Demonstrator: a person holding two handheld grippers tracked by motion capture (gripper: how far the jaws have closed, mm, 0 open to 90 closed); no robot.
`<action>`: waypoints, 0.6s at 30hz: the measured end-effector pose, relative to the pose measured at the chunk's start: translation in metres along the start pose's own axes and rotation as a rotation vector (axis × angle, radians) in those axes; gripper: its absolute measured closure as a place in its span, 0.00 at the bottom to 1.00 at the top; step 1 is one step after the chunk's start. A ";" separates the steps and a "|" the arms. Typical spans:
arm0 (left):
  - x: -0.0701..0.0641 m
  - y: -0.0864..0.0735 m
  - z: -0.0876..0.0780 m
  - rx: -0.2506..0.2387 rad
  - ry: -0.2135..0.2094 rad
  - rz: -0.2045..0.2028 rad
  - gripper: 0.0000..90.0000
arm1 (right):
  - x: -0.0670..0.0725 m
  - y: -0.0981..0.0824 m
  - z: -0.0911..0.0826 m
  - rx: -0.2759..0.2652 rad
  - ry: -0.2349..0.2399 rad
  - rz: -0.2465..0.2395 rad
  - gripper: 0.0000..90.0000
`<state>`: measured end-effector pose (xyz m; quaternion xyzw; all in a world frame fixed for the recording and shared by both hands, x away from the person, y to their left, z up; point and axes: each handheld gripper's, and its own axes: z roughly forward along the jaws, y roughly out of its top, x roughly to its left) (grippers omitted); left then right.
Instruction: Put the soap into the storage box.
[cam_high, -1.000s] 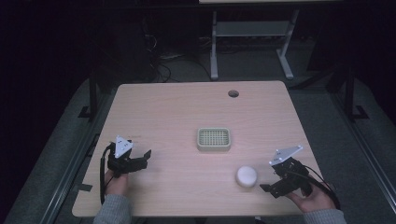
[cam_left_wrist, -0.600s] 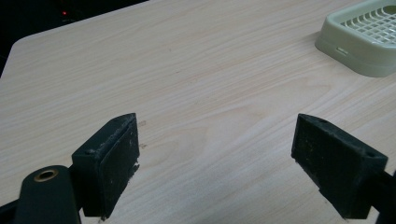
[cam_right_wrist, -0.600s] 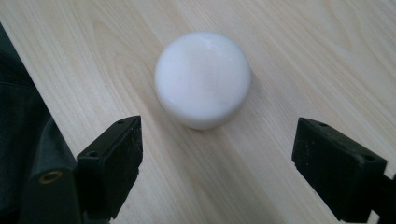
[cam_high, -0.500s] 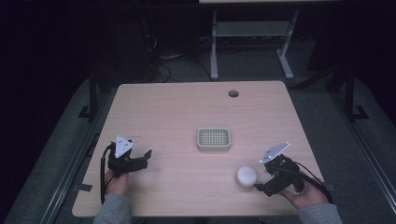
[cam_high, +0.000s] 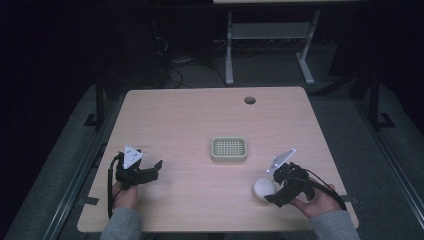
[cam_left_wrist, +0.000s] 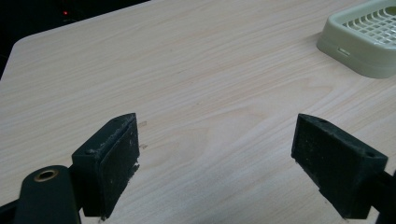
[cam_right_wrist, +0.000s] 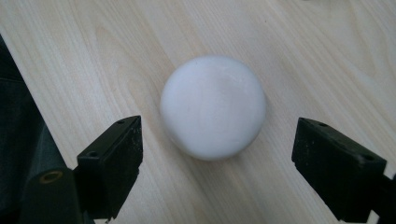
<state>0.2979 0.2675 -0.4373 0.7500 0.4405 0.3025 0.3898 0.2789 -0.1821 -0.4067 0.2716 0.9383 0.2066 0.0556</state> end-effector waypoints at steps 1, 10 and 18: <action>0.000 0.000 0.000 0.001 0.000 -0.001 0.16 | 0.000 0.001 0.000 0.003 -0.001 0.000 0.17; 0.000 0.000 0.000 0.000 0.000 -0.004 0.16 | -0.001 0.011 0.006 0.038 0.008 -0.013 0.17; 0.000 0.000 0.001 0.000 0.000 -0.001 0.16 | 0.000 0.017 0.012 0.072 0.009 -0.034 0.17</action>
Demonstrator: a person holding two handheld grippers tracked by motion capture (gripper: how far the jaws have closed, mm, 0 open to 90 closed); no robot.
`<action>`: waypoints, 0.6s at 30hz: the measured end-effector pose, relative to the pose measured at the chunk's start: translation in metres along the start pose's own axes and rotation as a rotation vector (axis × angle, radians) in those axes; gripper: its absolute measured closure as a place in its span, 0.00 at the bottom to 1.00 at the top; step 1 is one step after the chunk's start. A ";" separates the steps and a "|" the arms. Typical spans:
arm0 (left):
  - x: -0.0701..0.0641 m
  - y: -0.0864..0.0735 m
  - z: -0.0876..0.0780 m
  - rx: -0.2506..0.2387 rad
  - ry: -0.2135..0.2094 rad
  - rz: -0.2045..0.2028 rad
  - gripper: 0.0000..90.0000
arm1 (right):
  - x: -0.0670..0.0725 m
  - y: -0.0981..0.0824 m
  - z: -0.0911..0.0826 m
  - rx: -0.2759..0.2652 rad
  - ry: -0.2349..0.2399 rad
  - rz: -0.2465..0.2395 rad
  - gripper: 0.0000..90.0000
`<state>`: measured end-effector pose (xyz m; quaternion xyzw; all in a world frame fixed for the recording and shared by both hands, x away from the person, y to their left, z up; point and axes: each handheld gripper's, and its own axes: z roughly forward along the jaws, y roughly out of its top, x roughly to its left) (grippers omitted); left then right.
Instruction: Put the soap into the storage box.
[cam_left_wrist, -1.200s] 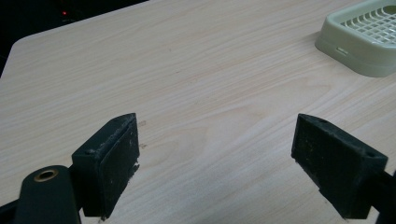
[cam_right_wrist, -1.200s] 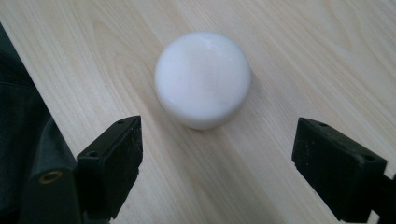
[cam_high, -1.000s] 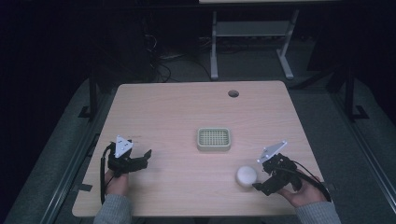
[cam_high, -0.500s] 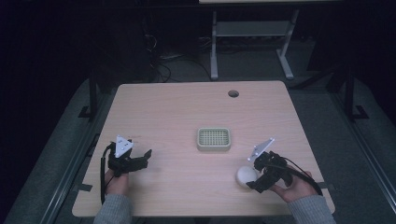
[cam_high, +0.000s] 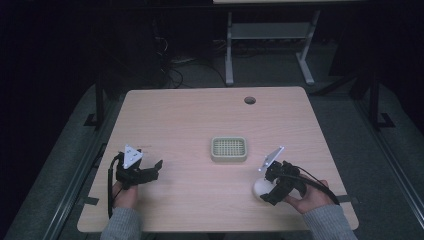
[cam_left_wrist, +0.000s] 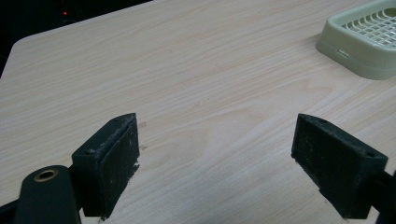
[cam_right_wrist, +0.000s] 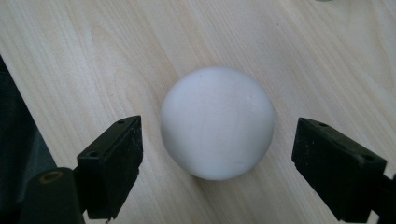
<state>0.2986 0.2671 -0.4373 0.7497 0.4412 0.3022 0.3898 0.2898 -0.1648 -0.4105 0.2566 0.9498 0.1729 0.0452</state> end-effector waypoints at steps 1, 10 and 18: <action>0.000 0.000 0.000 -0.001 0.000 -0.001 0.16 | 0.000 0.000 0.000 0.003 -0.006 0.001 0.17; -0.001 0.001 0.000 -0.002 -0.003 0.002 0.16 | 0.000 0.007 0.004 0.023 0.008 -0.003 0.17; 0.000 0.001 0.000 -0.011 -0.005 -0.011 0.16 | -0.002 0.010 0.014 0.073 0.009 -0.012 0.17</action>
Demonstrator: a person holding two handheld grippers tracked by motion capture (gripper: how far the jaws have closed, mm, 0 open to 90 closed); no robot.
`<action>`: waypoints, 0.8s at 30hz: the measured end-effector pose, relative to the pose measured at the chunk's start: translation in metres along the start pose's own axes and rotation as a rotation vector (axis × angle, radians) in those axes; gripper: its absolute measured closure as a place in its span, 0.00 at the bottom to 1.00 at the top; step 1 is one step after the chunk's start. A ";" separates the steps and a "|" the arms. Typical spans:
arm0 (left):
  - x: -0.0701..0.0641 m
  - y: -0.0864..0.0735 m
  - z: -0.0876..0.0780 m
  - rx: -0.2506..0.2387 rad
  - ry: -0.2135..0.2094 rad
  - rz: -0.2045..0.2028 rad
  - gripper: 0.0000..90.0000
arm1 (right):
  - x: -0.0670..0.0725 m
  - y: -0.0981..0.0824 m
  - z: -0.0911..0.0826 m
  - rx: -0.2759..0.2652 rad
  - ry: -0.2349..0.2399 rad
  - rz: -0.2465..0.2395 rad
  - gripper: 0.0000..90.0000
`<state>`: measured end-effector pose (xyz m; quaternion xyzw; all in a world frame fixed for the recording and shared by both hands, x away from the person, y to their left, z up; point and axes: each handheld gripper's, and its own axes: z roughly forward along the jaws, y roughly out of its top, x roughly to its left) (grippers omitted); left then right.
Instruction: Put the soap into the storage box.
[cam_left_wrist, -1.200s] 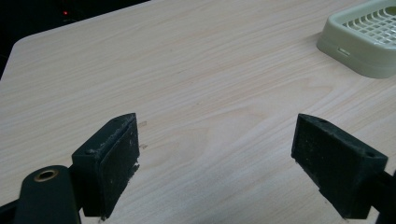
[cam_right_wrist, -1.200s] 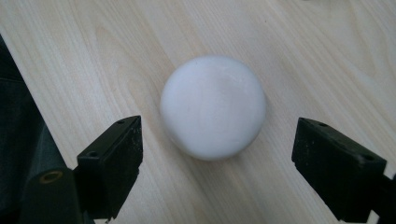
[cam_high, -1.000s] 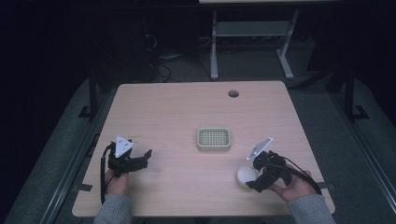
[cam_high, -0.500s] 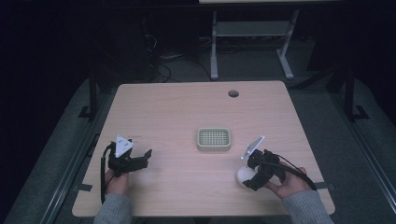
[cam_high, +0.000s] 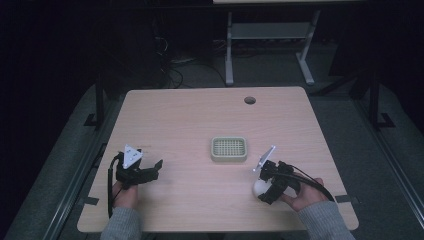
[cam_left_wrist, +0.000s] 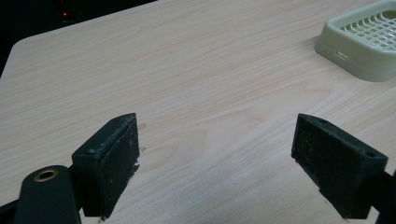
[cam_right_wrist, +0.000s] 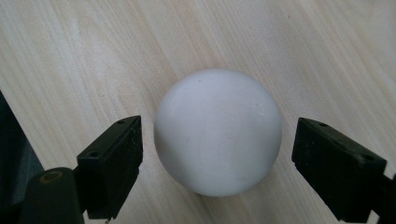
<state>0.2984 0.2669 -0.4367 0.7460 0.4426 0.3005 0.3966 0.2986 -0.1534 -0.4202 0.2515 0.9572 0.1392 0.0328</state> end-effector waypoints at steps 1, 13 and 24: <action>0.000 0.000 0.000 0.000 0.002 0.000 0.16 | 0.000 0.000 0.001 0.002 0.008 0.004 0.17; 0.000 0.000 -0.001 -0.002 0.001 0.003 0.16 | 0.000 0.007 0.013 0.052 0.006 -0.006 0.18; -0.001 0.001 0.000 0.000 -0.001 0.005 0.16 | 0.001 0.009 0.023 0.087 -0.002 -0.007 0.18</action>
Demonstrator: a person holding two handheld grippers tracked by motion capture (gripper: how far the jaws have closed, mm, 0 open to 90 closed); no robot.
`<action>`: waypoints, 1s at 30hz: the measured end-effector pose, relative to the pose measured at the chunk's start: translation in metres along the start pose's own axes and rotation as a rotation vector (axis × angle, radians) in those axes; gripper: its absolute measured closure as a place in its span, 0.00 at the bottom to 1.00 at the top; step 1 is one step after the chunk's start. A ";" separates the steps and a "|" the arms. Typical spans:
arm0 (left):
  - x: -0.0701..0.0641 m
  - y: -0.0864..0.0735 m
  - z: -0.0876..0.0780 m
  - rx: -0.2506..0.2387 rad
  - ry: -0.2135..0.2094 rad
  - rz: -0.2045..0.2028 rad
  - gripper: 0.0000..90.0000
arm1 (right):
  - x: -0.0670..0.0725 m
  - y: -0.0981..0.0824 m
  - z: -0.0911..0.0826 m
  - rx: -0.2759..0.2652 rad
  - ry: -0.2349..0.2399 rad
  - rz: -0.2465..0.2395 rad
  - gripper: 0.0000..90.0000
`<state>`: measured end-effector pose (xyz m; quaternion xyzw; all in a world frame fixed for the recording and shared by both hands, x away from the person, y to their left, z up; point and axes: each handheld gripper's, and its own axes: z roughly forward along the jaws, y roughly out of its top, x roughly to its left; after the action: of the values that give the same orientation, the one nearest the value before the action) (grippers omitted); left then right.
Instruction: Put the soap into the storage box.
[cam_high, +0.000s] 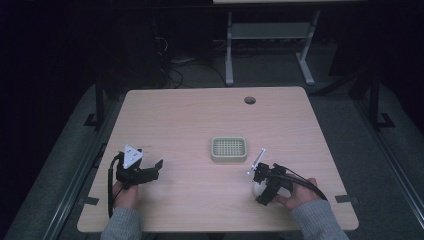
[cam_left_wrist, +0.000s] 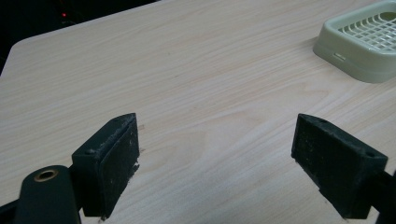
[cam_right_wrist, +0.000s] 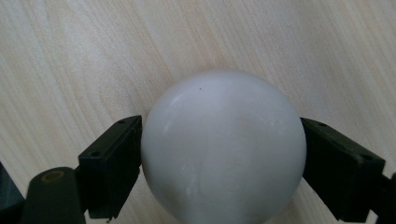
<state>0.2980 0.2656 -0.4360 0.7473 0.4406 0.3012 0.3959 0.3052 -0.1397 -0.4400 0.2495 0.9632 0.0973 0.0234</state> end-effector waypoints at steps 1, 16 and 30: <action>0.000 0.000 0.000 0.000 0.000 0.001 0.16 | 0.000 0.000 0.000 0.002 0.002 -0.004 0.18; 0.001 0.000 0.000 -0.002 0.003 -0.003 0.16 | 0.001 0.001 0.002 0.012 -0.003 -0.013 0.24; 0.001 0.000 0.001 -0.004 0.003 -0.004 0.16 | 0.000 0.001 0.001 0.010 0.004 -0.007 0.26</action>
<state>0.2991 0.2662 -0.4365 0.7452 0.4421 0.3025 0.3972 0.3060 -0.1387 -0.4408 0.2461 0.9646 0.0930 0.0206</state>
